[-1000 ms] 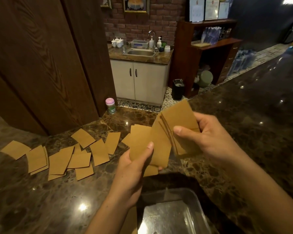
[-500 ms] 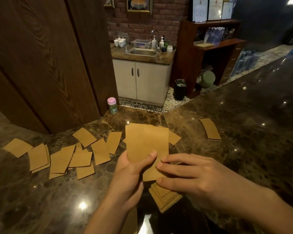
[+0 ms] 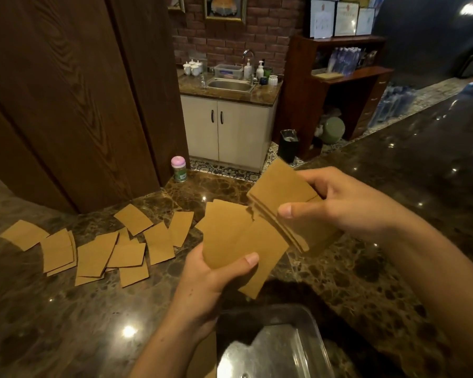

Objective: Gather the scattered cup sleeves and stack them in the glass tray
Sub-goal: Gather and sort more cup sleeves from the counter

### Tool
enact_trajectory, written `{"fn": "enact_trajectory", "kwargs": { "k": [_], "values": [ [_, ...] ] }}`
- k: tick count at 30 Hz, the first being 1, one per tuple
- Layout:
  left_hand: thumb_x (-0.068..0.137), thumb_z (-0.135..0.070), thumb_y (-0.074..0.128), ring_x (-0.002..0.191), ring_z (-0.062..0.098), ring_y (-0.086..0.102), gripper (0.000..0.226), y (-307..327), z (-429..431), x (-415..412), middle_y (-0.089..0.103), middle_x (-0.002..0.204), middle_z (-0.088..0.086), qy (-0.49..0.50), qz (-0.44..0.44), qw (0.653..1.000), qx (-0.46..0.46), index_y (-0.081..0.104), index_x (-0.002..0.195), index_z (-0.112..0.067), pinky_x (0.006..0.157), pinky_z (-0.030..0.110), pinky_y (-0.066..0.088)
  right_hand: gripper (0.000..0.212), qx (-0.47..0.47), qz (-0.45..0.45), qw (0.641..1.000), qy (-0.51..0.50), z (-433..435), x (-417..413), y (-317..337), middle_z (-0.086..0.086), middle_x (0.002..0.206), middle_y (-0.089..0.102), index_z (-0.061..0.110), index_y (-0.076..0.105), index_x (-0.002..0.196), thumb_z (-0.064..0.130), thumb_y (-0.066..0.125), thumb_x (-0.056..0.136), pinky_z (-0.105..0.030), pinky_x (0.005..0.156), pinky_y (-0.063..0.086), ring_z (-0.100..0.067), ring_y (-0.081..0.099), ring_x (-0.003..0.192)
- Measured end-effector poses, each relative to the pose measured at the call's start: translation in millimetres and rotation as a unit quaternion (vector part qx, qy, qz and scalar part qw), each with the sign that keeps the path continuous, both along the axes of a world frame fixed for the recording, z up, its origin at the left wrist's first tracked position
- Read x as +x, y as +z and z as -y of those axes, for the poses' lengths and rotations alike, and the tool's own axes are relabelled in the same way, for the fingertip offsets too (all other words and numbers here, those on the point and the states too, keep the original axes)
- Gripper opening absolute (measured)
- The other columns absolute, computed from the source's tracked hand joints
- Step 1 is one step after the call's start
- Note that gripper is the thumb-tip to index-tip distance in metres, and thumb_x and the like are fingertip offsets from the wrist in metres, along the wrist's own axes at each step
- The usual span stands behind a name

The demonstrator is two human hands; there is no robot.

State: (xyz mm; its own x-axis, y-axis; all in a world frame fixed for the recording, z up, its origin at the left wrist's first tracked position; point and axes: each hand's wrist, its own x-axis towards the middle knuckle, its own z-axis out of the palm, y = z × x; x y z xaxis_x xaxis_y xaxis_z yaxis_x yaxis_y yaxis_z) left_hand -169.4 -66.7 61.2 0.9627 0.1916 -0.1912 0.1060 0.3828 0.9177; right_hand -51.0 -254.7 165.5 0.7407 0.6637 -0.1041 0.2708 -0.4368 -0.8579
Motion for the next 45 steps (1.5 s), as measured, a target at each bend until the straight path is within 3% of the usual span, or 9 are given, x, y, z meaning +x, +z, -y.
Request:
{"fn": "enact_trajectory", "kwargs": {
  "k": [5,8,11,19,24,32,36,40,45],
  "values": [
    [0.070,-0.002,0.076,0.083,0.028,0.074,0.046,0.8,-1.8,5.3,0.076,0.098,0.019,0.086,0.036,0.988,-0.126,0.062,0.114,-0.005,0.082,0.039,0.062,0.023,0.196,-0.070,0.959,-0.192,-7.8,-21.3,-39.2,0.008,0.105,0.080,0.032,0.070,0.115,0.025,0.071,0.093,-0.039,0.079,0.061,-0.016,0.077,0.096],
    [0.075,-0.002,0.074,0.098,0.032,0.074,0.039,1.2,0.9,11.8,0.076,0.107,0.019,0.124,0.046,0.982,-0.132,0.064,0.113,-0.006,0.089,0.043,0.060,0.029,0.311,-0.130,0.898,-0.284,-17.2,-49.2,-66.1,0.003,0.106,0.081,0.026,0.067,0.120,0.019,0.070,0.092,-0.034,0.073,0.064,-0.017,0.079,0.095],
    [0.072,-0.004,0.076,0.105,0.032,0.072,0.043,0.5,8.3,16.3,0.075,0.110,0.017,0.137,0.057,0.983,-0.107,0.065,0.113,-0.007,0.092,0.045,0.057,0.029,0.362,-0.164,0.858,-0.326,-27.6,-76.8,-89.2,-0.004,0.108,0.081,0.020,0.068,0.121,0.016,0.069,0.093,-0.043,0.081,0.062,-0.024,0.079,0.099],
    [0.075,-0.003,0.081,0.094,0.023,0.075,0.041,-11.1,-5.9,14.0,0.078,0.097,0.002,0.082,0.058,0.994,0.044,0.066,0.108,-0.020,0.072,0.034,0.061,0.038,0.353,-0.159,0.886,-0.254,0.9,-55.5,-80.7,-0.004,0.102,0.081,0.021,0.066,0.118,0.022,0.070,0.080,-0.032,0.066,0.064,-0.021,0.079,0.088],
    [0.070,-0.012,0.088,0.102,0.027,0.073,0.053,-5.2,-8.4,12.0,0.076,0.109,0.007,0.011,0.056,0.996,0.072,0.065,0.117,-0.018,0.085,0.048,0.060,0.041,0.282,-0.185,0.931,-0.142,-2.9,-33.3,-64.0,-0.009,0.113,0.079,0.017,0.068,0.122,0.026,0.077,0.083,-0.033,0.079,0.064,-0.025,0.077,0.102],
    [0.086,-0.015,0.075,0.106,0.032,0.072,0.035,0.4,0.0,14.3,0.076,0.112,0.014,0.012,0.042,0.999,0.014,0.067,0.119,-0.009,0.090,0.046,0.057,0.037,0.325,-0.225,0.899,-0.190,-35.9,-47.9,-82.2,-0.006,0.114,0.080,0.019,0.066,0.128,0.021,0.067,0.091,-0.040,0.085,0.062,-0.024,0.077,0.103],
    [0.097,-0.019,0.058,0.098,0.022,0.074,0.028,2.0,3.1,14.0,0.077,0.110,0.011,0.011,0.012,0.997,-0.072,0.065,0.122,-0.010,0.075,0.032,0.059,0.029,0.344,-0.169,0.889,-0.251,-41.6,-50.9,-88.3,-0.004,0.111,0.079,0.023,0.064,0.128,0.017,0.063,0.100,-0.040,0.085,0.064,-0.022,0.077,0.102],
    [0.094,-0.012,0.059,0.091,0.020,0.076,0.026,2.2,1.4,13.4,0.078,0.104,0.010,0.043,0.020,0.996,-0.075,0.064,0.119,-0.009,0.066,0.027,0.059,0.034,0.363,-0.160,0.875,-0.276,-35.7,-44.3,-85.8,-0.003,0.113,0.079,0.021,0.062,0.131,0.018,0.064,0.097,-0.042,0.088,0.062,-0.022,0.076,0.104],
    [0.080,-0.012,0.070,0.097,0.027,0.075,0.036,1.0,-0.7,12.2,0.078,0.104,0.012,0.060,0.044,0.996,-0.058,0.064,0.116,-0.010,0.075,0.034,0.063,0.043,0.354,-0.157,0.901,-0.197,-16.5,-30.1,-68.9,-0.008,0.115,0.079,0.014,0.064,0.128,0.023,0.066,0.086,-0.036,0.083,0.064,-0.026,0.077,0.105]
  ]
}}
